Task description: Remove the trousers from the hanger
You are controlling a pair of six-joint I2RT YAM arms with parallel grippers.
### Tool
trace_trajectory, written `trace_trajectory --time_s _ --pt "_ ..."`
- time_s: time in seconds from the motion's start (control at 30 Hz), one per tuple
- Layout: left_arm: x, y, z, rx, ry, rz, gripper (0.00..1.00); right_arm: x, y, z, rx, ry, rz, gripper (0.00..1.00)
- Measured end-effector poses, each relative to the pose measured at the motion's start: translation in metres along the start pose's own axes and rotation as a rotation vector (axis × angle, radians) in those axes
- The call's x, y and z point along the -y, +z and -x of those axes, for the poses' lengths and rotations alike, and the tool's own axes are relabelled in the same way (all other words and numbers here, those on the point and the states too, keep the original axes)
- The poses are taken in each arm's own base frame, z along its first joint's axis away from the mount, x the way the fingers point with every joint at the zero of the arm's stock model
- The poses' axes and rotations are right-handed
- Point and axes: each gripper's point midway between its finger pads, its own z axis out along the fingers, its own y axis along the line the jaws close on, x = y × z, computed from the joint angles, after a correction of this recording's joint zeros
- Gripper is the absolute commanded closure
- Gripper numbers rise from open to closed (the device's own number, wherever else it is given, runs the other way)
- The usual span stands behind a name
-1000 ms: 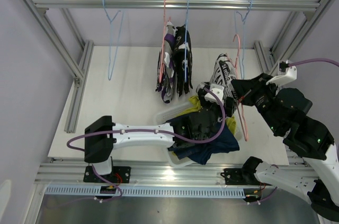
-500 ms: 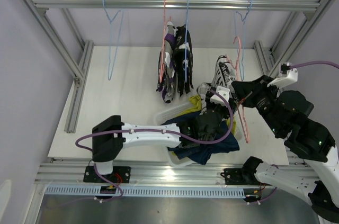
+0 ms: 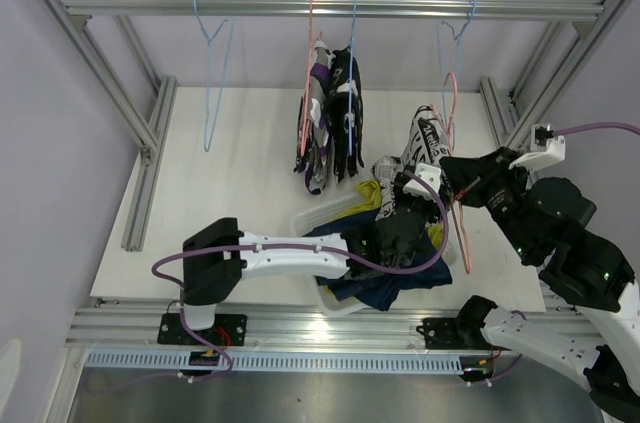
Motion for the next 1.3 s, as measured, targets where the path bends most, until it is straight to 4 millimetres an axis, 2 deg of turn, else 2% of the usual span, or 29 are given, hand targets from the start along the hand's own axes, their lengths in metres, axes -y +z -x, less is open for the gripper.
trace_trajectory --time_s 0.1,0.2,0.3,0.57,0.87,1.1,1.3 --pt "0.002 0.002 0.0 0.004 -0.007 0.004 0.67 0.001 -0.001 0.002 0.011 0.012 -0.003 1.0" --pt "0.001 0.004 0.0 0.009 -0.012 0.012 0.9 0.003 -0.002 0.001 0.017 0.022 -0.001 1.0" --pt "0.0 0.005 0.0 0.012 -0.016 0.021 0.99 0.003 -0.002 0.0 0.021 0.035 0.0 1.0" --pt "-0.004 0.008 0.004 0.025 -0.027 0.031 0.99 0.01 0.0 -0.018 -0.02 0.037 -0.001 1.0" --pt "-0.013 0.005 0.004 0.039 -0.012 0.032 0.99 0.021 -0.004 -0.024 -0.018 0.042 -0.018 1.0" --pt "-0.031 -0.005 0.026 0.064 0.028 0.036 0.99 0.039 -0.012 -0.023 0.013 0.037 -0.063 1.0" --pt "-0.046 -0.014 0.053 0.091 0.048 0.042 0.99 0.062 -0.007 -0.046 -0.018 0.002 -0.136 1.0"
